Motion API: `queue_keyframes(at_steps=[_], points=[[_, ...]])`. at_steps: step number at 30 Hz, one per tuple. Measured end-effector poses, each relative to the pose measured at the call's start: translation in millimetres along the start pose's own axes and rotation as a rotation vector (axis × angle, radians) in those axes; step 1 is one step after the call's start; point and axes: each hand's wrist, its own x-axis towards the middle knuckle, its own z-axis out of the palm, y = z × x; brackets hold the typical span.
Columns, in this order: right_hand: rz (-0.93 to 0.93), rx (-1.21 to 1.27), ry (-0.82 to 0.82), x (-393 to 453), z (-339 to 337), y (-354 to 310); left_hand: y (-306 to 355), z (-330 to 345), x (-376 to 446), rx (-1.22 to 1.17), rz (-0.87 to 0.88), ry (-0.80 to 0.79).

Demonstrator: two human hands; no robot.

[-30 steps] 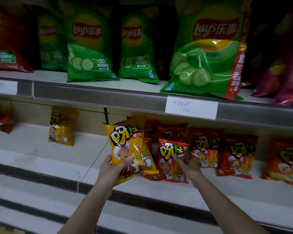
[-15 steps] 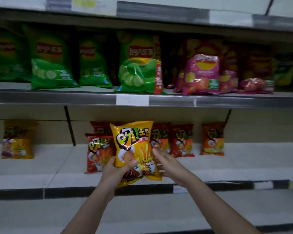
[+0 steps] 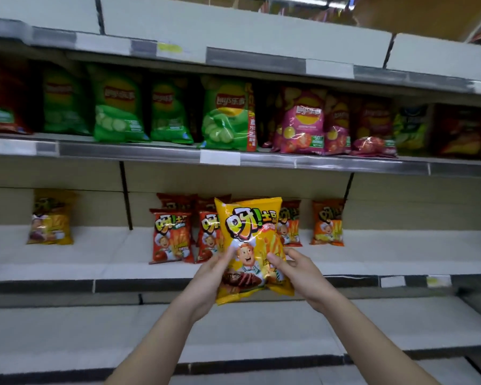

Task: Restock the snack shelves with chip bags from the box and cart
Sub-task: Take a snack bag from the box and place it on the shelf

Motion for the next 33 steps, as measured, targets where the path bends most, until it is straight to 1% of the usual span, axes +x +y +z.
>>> queue_keyframes(at_steps=[1,3,10,15,19,23,29,33], points=[[-0.001,0.008,-0.023,-1.6,5.9,-0.9,0.6,-10.4,-5.3,-0.055,-0.013,-0.028],[-0.007,0.019,-0.061,-4.9,22.5,-3.3,1.2,-31.9,-17.5,-0.07,-0.021,-0.015],[-0.039,-0.018,-0.209,4.3,112.0,-11.4,0.7,-106.0,-62.8,-0.019,0.031,0.219],[-0.055,-0.058,-0.334,29.8,178.9,-18.1,-0.6,-168.8,-79.8,-0.006,0.078,0.349],[-0.029,-0.098,-0.432,60.7,245.8,-13.3,-8.2,-228.9,-88.9,-0.04,0.08,0.429],[0.001,-0.079,-0.514,102.7,330.6,-5.9,-10.4,-302.7,-96.2,-0.08,0.052,0.56],[0.077,-0.008,-0.558,163.4,466.7,-1.4,19.7,-430.6,-91.1,-0.032,-0.053,0.675],[0.088,0.052,-0.482,201.9,524.9,-3.9,40.0,-492.6,-82.8,0.049,-0.059,0.725]])
